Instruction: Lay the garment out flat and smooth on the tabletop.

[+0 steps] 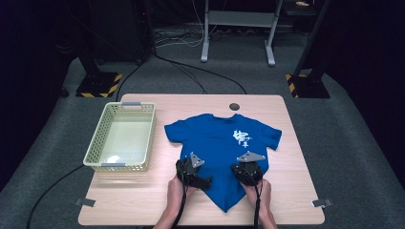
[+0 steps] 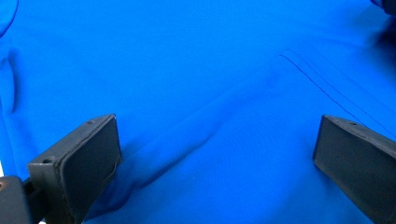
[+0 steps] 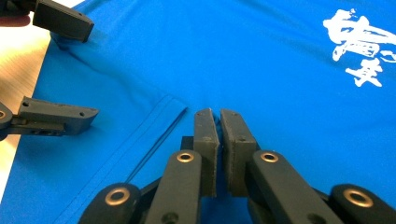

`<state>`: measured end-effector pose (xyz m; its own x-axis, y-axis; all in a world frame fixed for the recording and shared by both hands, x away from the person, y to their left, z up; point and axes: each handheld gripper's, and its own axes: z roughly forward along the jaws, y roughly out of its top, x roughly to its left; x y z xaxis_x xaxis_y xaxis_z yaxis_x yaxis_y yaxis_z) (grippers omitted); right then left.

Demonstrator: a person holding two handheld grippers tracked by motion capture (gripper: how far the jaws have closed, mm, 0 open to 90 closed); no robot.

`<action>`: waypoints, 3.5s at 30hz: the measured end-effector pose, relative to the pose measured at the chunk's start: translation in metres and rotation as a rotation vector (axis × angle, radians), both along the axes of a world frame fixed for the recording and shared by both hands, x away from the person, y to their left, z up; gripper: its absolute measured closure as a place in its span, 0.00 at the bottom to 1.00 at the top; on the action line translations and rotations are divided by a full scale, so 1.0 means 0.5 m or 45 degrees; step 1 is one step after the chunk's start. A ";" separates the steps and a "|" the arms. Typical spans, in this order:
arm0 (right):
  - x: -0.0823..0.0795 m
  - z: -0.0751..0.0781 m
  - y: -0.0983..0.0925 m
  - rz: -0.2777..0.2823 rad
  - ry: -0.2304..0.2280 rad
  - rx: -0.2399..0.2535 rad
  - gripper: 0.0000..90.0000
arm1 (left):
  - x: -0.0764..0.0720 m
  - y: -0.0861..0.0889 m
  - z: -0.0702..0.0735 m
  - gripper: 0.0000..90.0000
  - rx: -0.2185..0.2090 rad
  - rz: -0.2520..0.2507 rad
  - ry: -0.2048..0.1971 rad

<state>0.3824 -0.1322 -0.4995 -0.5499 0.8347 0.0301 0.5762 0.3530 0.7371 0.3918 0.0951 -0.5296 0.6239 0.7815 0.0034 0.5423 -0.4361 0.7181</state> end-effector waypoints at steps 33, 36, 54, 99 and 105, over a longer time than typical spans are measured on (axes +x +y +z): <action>-0.031 0.006 -0.044 -0.041 -0.032 0.057 0.96 | 0.000 0.000 0.000 0.00 -0.001 0.001 0.001; -0.034 0.008 -0.048 -0.044 -0.036 0.050 0.96 | 0.000 0.000 0.000 0.00 -0.001 0.001 0.001; -0.074 0.013 -0.088 -0.084 -0.052 0.056 0.96 | 0.000 0.000 0.000 0.00 -0.001 0.001 0.001; -0.233 0.018 -0.234 -0.319 0.004 0.012 0.53 | 0.001 0.000 0.000 0.00 -0.001 0.000 0.002; -0.186 0.015 -0.235 -0.334 -0.015 0.061 0.34 | 0.001 0.000 0.000 0.00 -0.001 -0.001 0.001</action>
